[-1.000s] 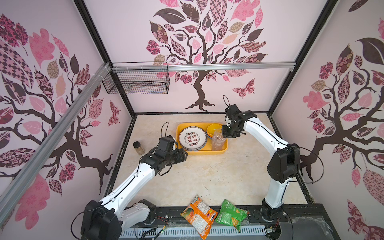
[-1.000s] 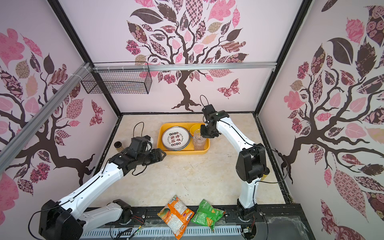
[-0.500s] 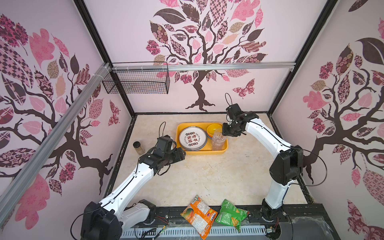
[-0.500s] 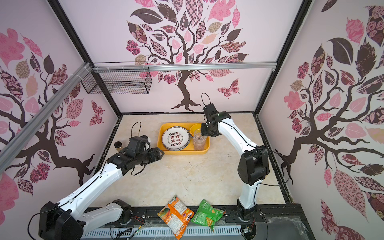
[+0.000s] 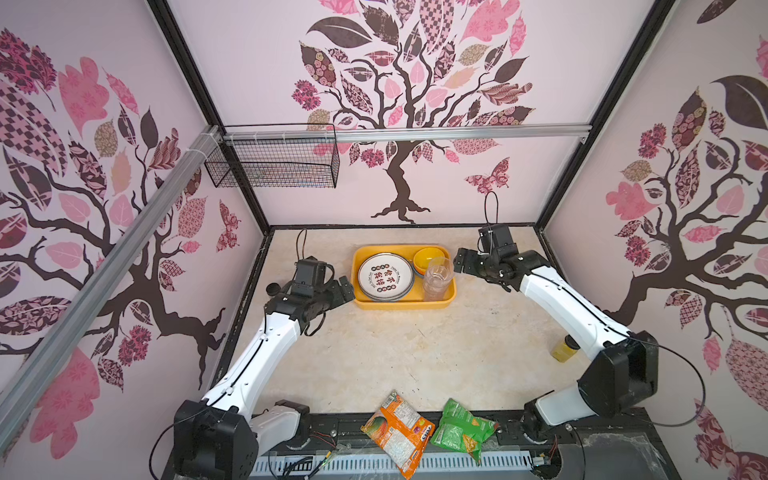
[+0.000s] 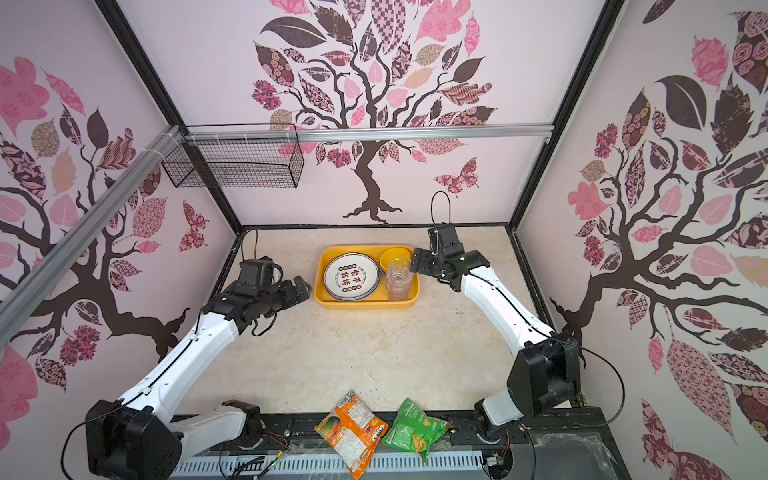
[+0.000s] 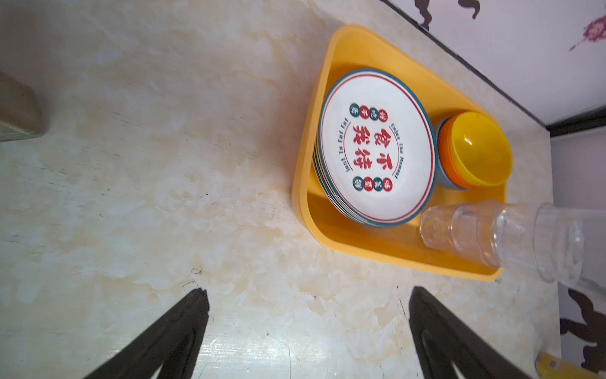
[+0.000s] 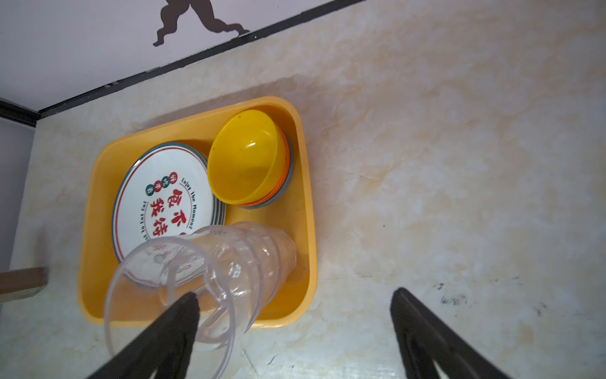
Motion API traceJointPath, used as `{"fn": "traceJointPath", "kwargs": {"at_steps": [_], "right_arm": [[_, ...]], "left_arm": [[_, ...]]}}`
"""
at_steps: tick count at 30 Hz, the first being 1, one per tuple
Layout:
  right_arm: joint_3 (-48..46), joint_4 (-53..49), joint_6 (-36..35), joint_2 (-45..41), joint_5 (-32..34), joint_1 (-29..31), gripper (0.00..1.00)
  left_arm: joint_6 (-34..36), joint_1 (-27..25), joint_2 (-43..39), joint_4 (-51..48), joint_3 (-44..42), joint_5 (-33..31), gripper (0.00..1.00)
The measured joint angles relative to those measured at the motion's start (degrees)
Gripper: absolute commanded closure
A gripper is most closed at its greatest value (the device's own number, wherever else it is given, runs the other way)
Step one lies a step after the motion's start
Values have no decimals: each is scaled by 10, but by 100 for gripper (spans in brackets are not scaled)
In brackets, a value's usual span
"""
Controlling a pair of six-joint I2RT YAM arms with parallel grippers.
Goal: Place the mixed dishes into the plastic bin
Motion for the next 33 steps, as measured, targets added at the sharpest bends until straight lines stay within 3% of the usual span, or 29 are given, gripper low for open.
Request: {"fn": "traceJointPath", "kwargs": {"at_steps": [6, 11, 16, 22, 28, 33], "right_arm": [[-110, 83, 5, -33, 82, -10, 0], [-227, 188, 11, -39, 184, -22, 1], [-352, 308, -3, -61, 277, -25, 0], [-437, 468, -50, -68, 379, -31, 1], [-457, 584, -92, -65, 419, -65, 0], [-508, 697, -111, -37, 414, -85, 0]], "left_arm": [[33, 7, 0, 25, 0, -107, 2], [74, 27, 2, 116, -25, -193, 2], [119, 70, 33, 212, -92, -246, 2], [156, 112, 101, 335, -150, -290, 2], [188, 127, 134, 481, -218, -308, 2], [209, 130, 144, 619, -272, -313, 2]]}}
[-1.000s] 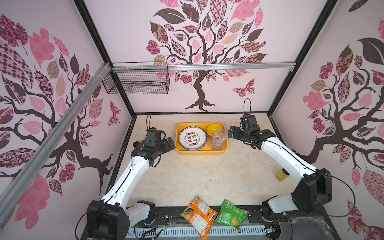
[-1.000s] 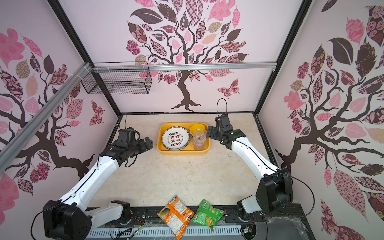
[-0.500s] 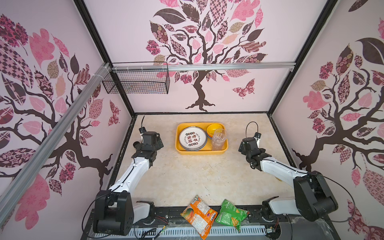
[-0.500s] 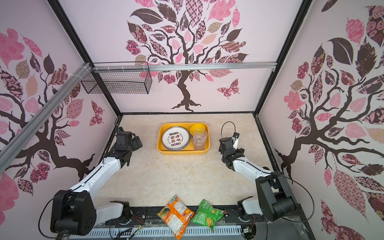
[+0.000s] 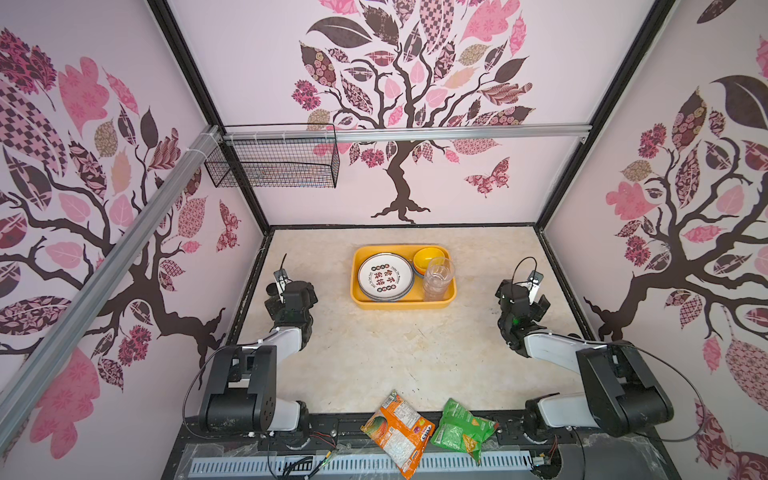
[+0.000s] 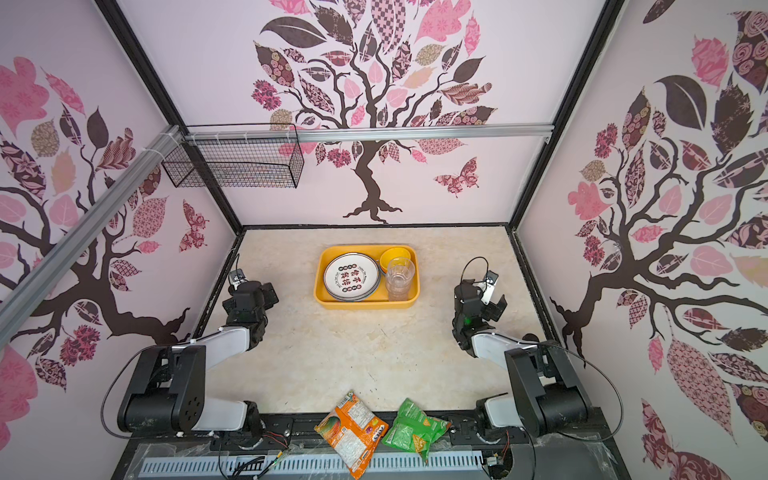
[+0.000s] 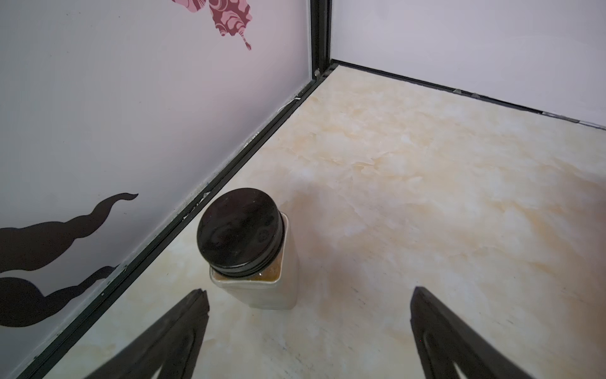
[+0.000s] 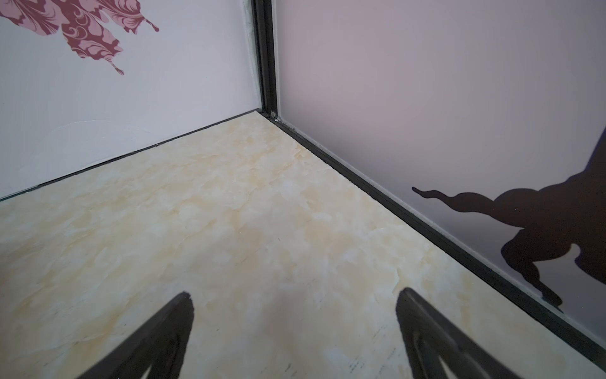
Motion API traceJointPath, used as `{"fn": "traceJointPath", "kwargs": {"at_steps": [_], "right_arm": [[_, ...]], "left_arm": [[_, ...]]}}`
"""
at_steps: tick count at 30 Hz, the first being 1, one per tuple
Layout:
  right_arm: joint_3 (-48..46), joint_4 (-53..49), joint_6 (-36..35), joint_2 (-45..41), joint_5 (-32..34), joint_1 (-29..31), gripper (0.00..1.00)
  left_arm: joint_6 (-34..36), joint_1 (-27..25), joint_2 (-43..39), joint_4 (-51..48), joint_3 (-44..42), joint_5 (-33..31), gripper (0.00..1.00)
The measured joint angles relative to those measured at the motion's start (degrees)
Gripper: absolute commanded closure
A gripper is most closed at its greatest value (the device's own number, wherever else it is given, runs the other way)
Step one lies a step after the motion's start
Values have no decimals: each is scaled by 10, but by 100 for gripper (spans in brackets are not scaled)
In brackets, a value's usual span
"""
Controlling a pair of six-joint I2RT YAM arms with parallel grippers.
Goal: Place the mixed dishes into the plastic bin
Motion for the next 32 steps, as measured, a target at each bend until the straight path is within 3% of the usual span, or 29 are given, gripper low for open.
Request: {"fn": "traceJointPath", "kwargs": {"at_steps": [3, 8, 11, 19, 32], "right_arm": [[-14, 18, -22, 16, -23, -5, 0], [-77, 196, -83, 35, -78, -12, 0], [-99, 248, -109, 63, -123, -19, 1], [-85, 292, -116, 97, -229, -60, 0], [-82, 293, -117, 96, -265, -63, 1]], "left_arm": [[9, 2, 19, 55, -17, 3, 2], [45, 0, 39, 139, -41, 63, 1], [60, -1, 74, 200, -53, 90, 1], [74, -1, 78, 230, -57, 115, 1], [78, -2, 77, 234, -57, 118, 1]]}}
